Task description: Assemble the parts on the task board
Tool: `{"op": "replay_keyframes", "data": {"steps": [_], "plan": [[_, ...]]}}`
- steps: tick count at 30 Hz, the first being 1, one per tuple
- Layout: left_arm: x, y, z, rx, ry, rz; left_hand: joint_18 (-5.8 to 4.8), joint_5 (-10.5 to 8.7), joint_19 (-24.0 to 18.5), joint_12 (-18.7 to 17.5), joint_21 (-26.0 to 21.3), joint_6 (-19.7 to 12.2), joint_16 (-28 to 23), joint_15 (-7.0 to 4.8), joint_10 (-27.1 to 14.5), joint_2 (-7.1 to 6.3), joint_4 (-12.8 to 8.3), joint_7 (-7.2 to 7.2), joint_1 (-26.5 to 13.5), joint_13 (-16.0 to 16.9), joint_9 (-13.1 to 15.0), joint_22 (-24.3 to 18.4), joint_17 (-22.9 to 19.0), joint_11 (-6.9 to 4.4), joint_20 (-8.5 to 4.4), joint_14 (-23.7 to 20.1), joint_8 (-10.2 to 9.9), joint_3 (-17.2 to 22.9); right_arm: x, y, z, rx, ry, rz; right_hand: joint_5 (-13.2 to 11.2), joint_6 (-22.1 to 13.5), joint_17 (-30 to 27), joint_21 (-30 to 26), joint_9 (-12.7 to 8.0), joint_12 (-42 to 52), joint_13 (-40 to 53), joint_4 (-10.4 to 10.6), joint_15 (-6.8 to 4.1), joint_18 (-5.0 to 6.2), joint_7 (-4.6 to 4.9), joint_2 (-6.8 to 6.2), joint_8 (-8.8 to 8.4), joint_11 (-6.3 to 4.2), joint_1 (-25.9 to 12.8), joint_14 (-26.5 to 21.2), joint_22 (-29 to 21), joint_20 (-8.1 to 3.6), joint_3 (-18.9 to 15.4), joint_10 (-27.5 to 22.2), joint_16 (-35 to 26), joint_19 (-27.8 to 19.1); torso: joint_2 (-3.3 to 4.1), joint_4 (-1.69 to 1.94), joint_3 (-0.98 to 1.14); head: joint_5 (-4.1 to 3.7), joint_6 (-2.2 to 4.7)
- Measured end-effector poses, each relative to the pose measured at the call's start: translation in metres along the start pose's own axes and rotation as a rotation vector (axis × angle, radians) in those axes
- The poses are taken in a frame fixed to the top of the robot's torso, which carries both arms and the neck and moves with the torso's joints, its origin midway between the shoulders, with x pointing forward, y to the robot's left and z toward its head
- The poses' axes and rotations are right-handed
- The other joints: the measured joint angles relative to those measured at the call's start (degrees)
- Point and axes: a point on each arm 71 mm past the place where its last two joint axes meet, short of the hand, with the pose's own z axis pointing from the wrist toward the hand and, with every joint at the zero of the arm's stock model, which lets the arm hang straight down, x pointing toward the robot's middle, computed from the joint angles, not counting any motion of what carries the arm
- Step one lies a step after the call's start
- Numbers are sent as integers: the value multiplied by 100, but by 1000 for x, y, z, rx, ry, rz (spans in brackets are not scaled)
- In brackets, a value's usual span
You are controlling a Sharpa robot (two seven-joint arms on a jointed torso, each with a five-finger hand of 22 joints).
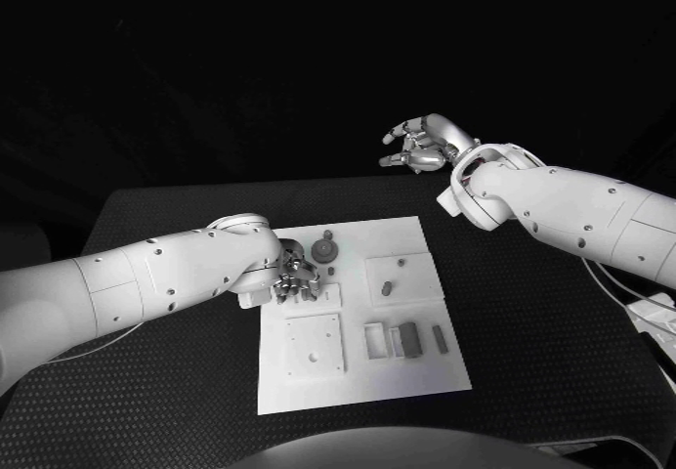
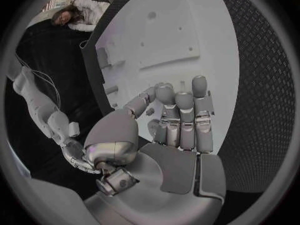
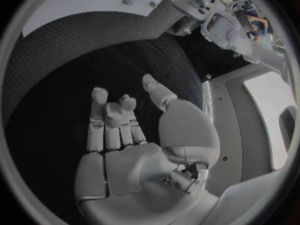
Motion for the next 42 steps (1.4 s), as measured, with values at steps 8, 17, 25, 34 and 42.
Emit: {"op": "replay_keyframes", "data": {"steps": [8, 17, 25, 34, 42], "plan": [[0, -1, 0, 0, -5, 12, 1, 34, 20, 0, 23, 1, 22, -11, 1, 12, 1, 0, -12, -24, 4, 0, -43, -1, 19, 11, -1, -1, 0, 0, 0, 0, 1, 0, 0, -5, 0, 0, 0, 0, -6, 0, 0, 51, 5, 0, 0, 0, 0, 0, 0, 0, 0, 0, 0, 0, 0, 2, -3, -1, -2], [0, -1, 0, 0, -8, 17, 17, -11, 20, 0, 22, 72, 22, -20, 50, -47, 49, -33, -74, -54, 4, -1, -114, -50, 20, 21, -12, -108, 0, 0, 0, 0, 2, 0, 0, -7, 0, 0, 1, 0, -5, 0, 0, 80, 7, 0, 0, 0, 0, 0, 0, 1, 0, 0, 0, 0, 1, 2, -3, -8, -5], [1, -2, -1, 1, -14, 29, 35, -5, 19, 0, 22, 89, 63, -20, 70, 5, 60, -48, -157, -67, 3, -1, -159, -69, 20, 21, -12, -132, 0, 0, 0, 0, 3, 0, 0, -8, 0, 0, -1, 0, -5, 0, 14, 79, 8, 0, 0, 0, 0, -14, 0, 1, 0, 0, 0, 0, 1, 1, -3, -16, -15], [1, -4, -1, 4, -29, 54, 37, 245, 41, 23, 22, 91, 111, -20, 71, 60, 30, -50, -209, -87, 1, -2, -224, -71, -1, 21, -6, -106, 0, -1, 0, 1, 3, 0, 0, -13, 0, 0, -4, 0, -10, 0, 15, 76, 13, 0, 0, 0, 0, -15, 2, 1, 0, 0, 0, -1, 0, 1, -5, -18, -22], [2, -6, -2, 8, -44, 73, 36, 585, 82, 67, 66, 92, 217, -41, 72, 62, -6, -50, -211, -92, 11, -2, -281, -72, 0, 43, 22, -100, 0, -1, 0, 1, 4, 0, 0, -1, 0, 0, -4, 0, -10, 0, 15, 74, 1, 0, 0, 0, 0, -15, 4, 1, 0, 0, 0, -1, -1, -1, -5, -30, -28]]}}
